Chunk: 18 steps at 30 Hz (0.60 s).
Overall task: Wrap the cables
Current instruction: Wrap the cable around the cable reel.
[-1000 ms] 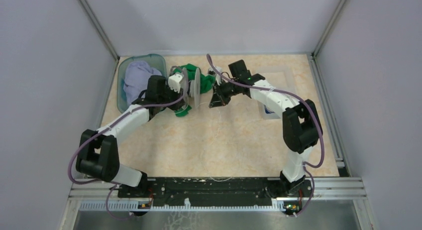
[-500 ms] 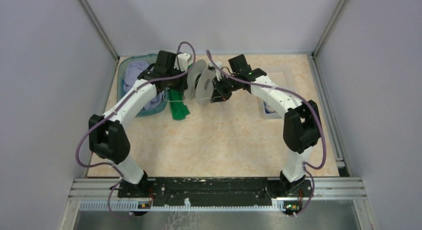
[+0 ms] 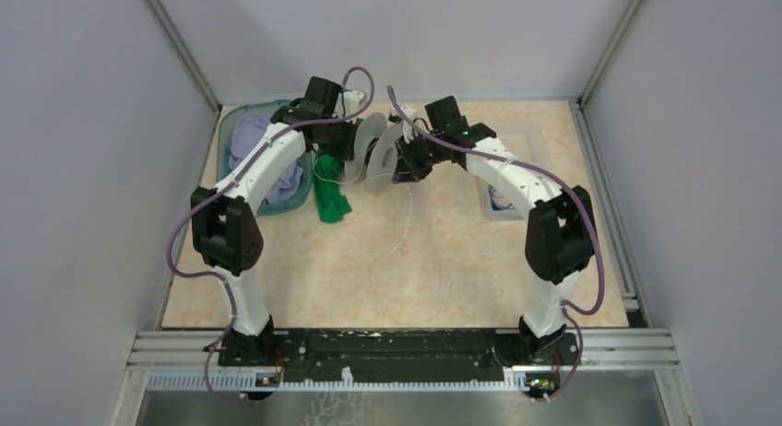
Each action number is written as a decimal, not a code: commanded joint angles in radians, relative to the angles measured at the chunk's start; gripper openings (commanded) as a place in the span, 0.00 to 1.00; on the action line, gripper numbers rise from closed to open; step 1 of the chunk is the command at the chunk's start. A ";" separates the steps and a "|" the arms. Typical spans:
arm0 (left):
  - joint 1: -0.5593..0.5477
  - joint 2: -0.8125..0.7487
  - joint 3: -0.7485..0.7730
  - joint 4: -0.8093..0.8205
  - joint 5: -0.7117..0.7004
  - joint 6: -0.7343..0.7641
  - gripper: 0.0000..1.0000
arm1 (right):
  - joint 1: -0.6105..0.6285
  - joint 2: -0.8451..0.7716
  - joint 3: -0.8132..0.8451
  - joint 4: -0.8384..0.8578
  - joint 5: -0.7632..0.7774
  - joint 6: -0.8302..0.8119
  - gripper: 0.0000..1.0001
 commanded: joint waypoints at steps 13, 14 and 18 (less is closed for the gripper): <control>0.010 -0.121 -0.178 0.162 0.183 0.088 0.69 | -0.109 0.043 0.144 0.083 0.001 0.127 0.00; 0.011 -0.143 -0.209 0.186 0.189 0.103 0.73 | -0.110 0.045 0.146 0.082 0.004 0.126 0.00; 0.019 -0.215 -0.344 0.282 0.218 0.161 0.80 | -0.117 0.056 0.154 0.081 0.007 0.125 0.00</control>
